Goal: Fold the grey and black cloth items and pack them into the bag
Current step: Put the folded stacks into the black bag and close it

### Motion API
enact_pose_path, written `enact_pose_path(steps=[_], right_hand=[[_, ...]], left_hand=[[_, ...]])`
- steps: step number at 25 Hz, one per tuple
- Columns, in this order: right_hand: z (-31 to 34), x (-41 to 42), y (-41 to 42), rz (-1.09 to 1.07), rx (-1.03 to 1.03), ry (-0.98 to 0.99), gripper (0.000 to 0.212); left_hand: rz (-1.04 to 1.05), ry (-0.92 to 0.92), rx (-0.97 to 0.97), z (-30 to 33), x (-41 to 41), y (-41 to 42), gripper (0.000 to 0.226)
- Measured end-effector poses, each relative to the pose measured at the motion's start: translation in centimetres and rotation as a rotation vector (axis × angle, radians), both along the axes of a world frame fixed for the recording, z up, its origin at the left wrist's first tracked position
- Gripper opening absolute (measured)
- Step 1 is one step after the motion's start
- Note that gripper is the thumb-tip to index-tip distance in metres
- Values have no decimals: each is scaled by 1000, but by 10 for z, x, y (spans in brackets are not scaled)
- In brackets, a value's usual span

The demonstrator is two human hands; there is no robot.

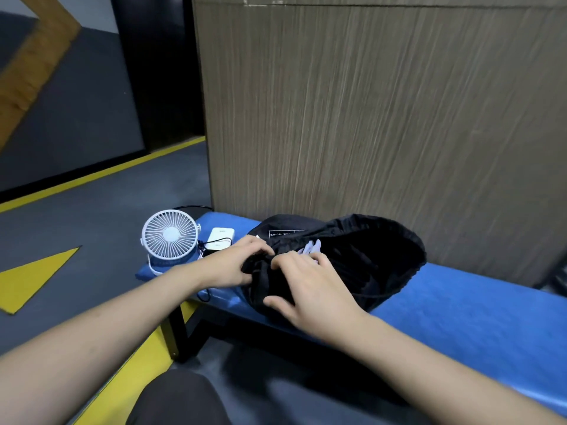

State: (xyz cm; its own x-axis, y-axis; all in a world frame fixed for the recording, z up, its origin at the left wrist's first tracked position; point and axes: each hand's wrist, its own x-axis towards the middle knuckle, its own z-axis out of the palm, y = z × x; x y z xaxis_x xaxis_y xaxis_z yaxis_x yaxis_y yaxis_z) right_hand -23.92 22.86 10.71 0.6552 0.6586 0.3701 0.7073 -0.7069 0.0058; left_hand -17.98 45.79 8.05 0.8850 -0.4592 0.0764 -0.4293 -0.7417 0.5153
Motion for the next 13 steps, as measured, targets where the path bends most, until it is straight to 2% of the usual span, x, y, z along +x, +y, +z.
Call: enact_pose_path(steps=[5, 9, 11, 13], right_hand=[[0, 24, -1, -117, 96, 97, 32], [-7, 54, -12, -199, 29, 116, 18], [-8, 68, -15, -229, 28, 103, 16], [-7, 79, -14, -261, 15, 104, 17]], left_hand=[[14, 48, 6, 3, 4, 2, 56], [58, 45, 15, 9, 4, -3, 27], [72, 50, -65, 12, 3, -3, 11], [81, 48, -188, 16, -1, -2, 5]])
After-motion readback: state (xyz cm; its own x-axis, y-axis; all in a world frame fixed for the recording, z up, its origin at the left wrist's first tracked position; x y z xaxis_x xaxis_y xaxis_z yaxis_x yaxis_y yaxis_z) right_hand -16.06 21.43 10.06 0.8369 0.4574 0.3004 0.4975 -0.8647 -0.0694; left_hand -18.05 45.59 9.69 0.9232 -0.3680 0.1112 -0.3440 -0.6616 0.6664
